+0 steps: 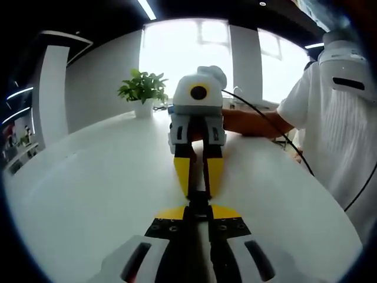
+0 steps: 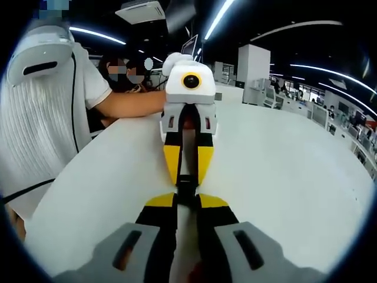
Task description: Snap the two parts of the plastic buckle together until the buckle closes and remains connected.
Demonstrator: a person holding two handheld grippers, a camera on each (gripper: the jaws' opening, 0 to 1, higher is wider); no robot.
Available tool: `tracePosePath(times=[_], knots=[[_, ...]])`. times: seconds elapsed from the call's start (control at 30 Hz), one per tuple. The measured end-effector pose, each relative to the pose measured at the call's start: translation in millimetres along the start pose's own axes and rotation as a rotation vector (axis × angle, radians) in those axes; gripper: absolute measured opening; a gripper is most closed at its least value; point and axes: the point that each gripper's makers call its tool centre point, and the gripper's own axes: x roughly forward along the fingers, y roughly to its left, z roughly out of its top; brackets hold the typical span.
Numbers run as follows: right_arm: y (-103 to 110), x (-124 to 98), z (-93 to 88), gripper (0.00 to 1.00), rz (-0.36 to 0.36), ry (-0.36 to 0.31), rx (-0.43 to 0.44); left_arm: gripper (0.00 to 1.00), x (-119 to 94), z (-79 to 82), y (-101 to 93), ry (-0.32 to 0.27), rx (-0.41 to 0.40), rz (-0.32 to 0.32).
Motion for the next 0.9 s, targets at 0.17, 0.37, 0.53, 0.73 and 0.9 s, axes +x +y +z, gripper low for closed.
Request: tracePosePath(times=[0.17, 0.37, 0.53, 0.73, 0.9], knots=[[-0.5, -0.2, -0.3, 0.12, 0.000, -0.002, 0.000, 0.11, -0.4, -0.4, 1.3, -0.001, 0.000, 0.000], [-0.4, -0.3, -0.6, 0.12, 0.001, -0.004, 0.001, 0.12, -0.2, -0.6, 0.9, -0.001, -0.001, -0.001], [-0.2, -0.4, -0.8, 0.12, 0.003, -0.006, 0.003, 0.12, -0.2, -0.8, 0.2, -0.001, -0.002, 0.000], [0.0, -0.4, -0.9, 0.12, 0.003, -0.008, 0.004, 0.12, -0.1, -0.7, -0.9, -0.002, -0.003, 0.000], [0.1, -0.6, -1.0, 0.16, 0.001, -0.008, 0.008, 0.12, 0.1, -0.6, -2.3, -0.002, -0.002, 0.000]])
